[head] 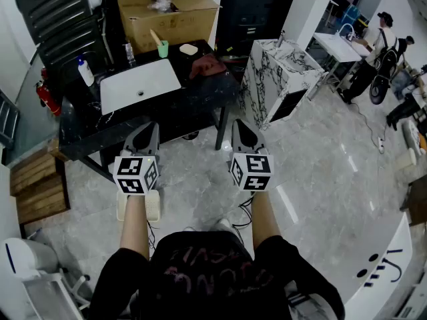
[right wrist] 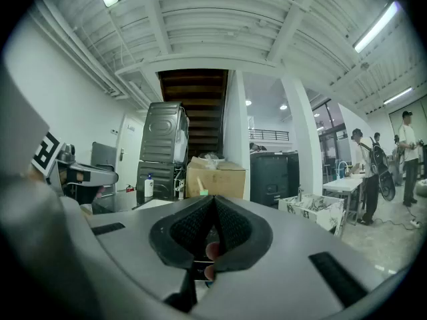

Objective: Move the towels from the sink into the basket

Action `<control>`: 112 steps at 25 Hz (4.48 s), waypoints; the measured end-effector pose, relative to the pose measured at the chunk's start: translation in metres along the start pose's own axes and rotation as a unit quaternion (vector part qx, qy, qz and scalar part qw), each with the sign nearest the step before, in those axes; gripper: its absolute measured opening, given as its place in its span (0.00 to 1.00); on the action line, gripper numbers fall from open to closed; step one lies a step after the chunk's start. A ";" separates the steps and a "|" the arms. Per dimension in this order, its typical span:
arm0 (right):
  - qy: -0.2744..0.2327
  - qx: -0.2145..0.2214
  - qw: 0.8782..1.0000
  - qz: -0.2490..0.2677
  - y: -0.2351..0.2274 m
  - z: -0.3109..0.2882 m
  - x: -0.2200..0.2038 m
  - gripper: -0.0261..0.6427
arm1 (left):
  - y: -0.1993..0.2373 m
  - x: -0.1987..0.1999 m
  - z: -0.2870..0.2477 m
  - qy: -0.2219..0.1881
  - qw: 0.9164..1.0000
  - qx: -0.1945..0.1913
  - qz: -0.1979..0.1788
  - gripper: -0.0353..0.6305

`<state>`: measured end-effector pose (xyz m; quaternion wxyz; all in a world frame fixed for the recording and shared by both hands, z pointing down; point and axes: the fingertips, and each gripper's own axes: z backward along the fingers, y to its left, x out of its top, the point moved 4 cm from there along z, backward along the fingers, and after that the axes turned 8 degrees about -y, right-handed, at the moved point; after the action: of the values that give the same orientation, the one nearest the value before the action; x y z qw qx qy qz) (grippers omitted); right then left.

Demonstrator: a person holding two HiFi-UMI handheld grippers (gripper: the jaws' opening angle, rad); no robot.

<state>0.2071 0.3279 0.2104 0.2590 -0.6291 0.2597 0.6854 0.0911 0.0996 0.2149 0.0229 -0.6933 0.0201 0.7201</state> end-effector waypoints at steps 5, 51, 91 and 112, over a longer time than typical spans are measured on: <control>0.003 -0.003 1.000 -0.001 0.002 -0.002 -0.003 0.06 | 0.003 0.000 -0.001 -0.002 1.000 0.000 0.000 0.08; 0.047 0.049 0.998 -0.016 -0.120 -0.253 -0.072 0.06 | 0.051 -0.062 -0.245 0.077 0.996 0.040 0.011 0.08; 0.185 0.168 0.968 -0.021 -0.070 -0.485 -0.182 0.53 | 0.175 -0.136 -0.362 0.141 0.984 0.087 0.066 0.08; 0.246 0.118 0.962 -0.021 -0.069 -0.510 -0.219 0.16 | 0.200 -0.155 -0.357 0.159 0.978 0.107 0.078 0.08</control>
<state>0.6419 0.0240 0.3893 0.2741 -0.7481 0.3815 0.4687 0.4414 -0.1225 0.3559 0.0370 -0.7889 0.1544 0.5937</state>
